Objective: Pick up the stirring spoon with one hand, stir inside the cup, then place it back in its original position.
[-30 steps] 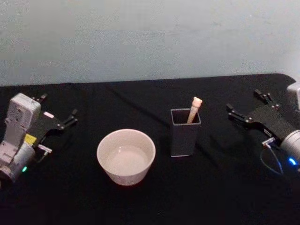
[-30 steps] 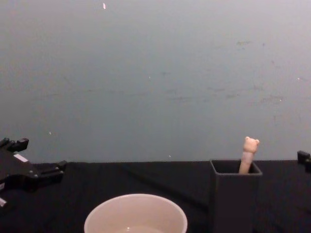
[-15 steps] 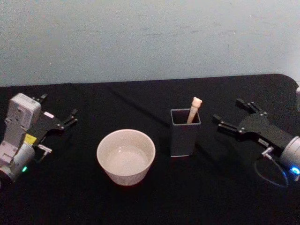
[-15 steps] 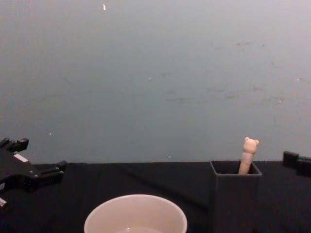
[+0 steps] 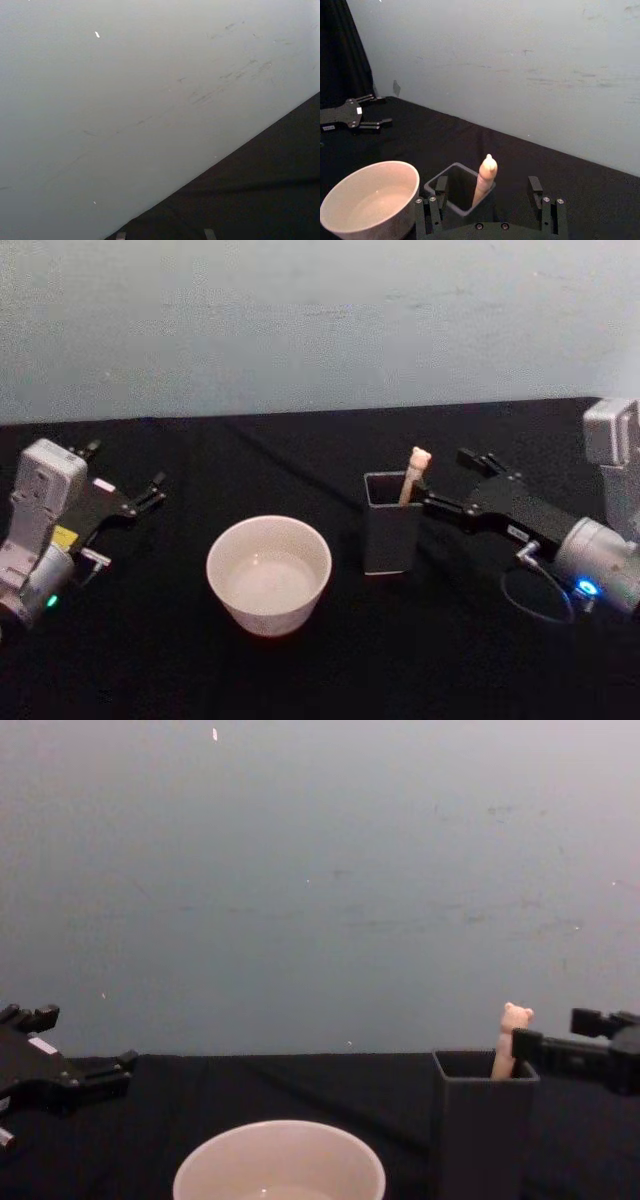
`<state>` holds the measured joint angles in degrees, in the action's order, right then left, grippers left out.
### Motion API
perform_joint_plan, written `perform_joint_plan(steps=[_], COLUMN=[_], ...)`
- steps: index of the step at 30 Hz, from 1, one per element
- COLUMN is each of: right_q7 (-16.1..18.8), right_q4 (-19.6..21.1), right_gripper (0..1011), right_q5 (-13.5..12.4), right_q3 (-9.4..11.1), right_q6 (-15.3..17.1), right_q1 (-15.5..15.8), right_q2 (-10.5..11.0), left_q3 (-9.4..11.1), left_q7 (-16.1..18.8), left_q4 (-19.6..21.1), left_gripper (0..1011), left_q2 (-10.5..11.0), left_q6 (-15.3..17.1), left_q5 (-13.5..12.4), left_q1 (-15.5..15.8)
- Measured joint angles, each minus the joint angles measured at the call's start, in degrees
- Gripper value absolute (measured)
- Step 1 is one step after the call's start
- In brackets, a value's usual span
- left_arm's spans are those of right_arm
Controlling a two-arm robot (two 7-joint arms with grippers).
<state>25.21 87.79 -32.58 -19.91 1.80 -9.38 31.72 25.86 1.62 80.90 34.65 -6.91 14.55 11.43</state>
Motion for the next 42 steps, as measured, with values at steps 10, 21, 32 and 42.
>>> perform_joint_plan(steps=[10,21,32,42], right_q7=[1.41,0.17,0.11,0.14], right_q4=[-4.3,-6.1,-6.11,-6.06], right_gripper=[1002,1000,1000,1000], right_q5=[0.53,0.51,0.55,0.54], right_q3=[-1.44,-1.78,-1.76,-1.72], right_q6=[2.32,4.4,4.42,4.37], right_q1=[-4.36,-6.21,-6.2,-6.15], right_q2=[-2.99,-4.87,-4.88,-4.84], left_q3=[0.0,0.0,0.0,0.0], left_q7=[0.0,0.0,0.0,0.0], left_q4=[0.0,0.0,0.0,0.0], left_gripper=[1001,1001,1001,1001], left_q2=[0.0,0.0,0.0,0.0], left_q6=[0.0,0.0,0.0,0.0], left_q5=[0.0,0.0,0.0,0.0], left_q1=[0.0,0.0,0.0,0.0])
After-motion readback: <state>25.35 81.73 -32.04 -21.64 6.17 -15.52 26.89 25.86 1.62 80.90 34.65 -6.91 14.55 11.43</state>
